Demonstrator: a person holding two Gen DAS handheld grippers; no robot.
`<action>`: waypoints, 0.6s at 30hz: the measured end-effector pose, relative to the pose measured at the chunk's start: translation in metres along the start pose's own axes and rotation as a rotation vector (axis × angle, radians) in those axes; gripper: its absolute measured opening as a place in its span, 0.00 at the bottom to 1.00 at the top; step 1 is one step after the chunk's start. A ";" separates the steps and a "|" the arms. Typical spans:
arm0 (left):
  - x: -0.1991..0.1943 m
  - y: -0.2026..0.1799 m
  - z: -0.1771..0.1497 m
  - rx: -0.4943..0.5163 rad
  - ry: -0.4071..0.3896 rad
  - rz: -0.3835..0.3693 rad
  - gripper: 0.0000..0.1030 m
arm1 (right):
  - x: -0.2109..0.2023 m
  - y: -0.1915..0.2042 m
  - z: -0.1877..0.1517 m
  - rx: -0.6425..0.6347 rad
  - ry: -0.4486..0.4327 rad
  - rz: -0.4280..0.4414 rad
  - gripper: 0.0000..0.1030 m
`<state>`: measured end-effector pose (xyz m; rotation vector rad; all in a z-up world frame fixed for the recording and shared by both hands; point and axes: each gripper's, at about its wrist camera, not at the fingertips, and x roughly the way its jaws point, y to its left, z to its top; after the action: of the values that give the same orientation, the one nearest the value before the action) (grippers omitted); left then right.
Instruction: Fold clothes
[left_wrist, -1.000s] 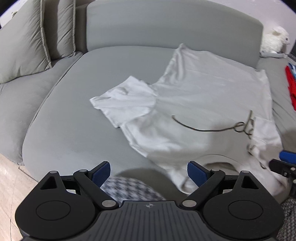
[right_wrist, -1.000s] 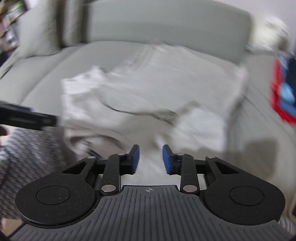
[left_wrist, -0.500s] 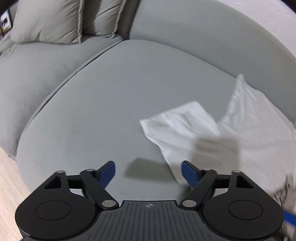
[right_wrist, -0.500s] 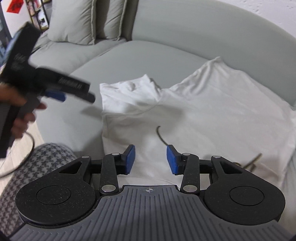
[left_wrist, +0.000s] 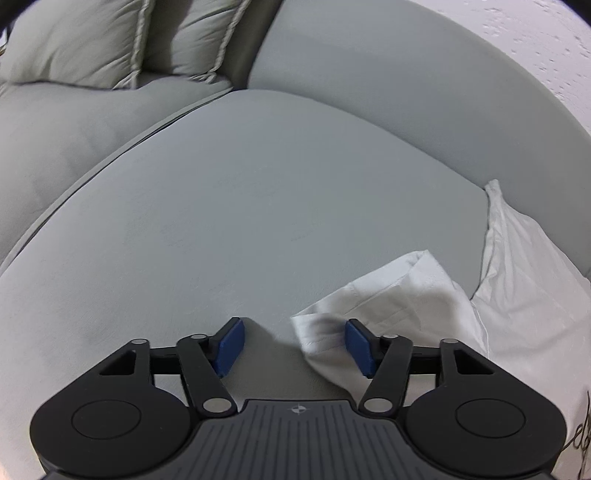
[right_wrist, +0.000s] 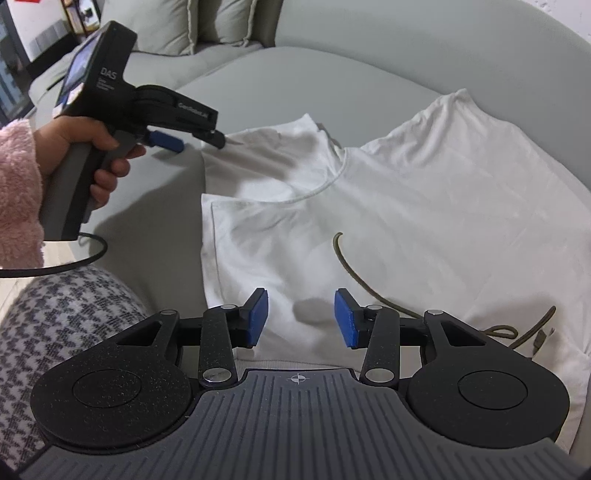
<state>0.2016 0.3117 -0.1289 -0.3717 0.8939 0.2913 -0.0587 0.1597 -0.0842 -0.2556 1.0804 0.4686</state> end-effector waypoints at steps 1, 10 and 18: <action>0.000 0.000 -0.001 0.020 -0.011 -0.022 0.37 | 0.000 0.000 0.000 0.000 0.001 -0.001 0.45; -0.012 -0.006 0.003 0.071 -0.047 -0.074 0.01 | -0.009 -0.001 -0.001 0.017 -0.009 -0.020 0.45; -0.075 -0.081 0.003 0.361 -0.228 -0.167 0.00 | -0.029 -0.011 -0.007 0.087 -0.035 -0.046 0.45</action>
<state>0.1915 0.2337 -0.0520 -0.0744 0.6687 0.0141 -0.0706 0.1399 -0.0617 -0.1946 1.0557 0.3833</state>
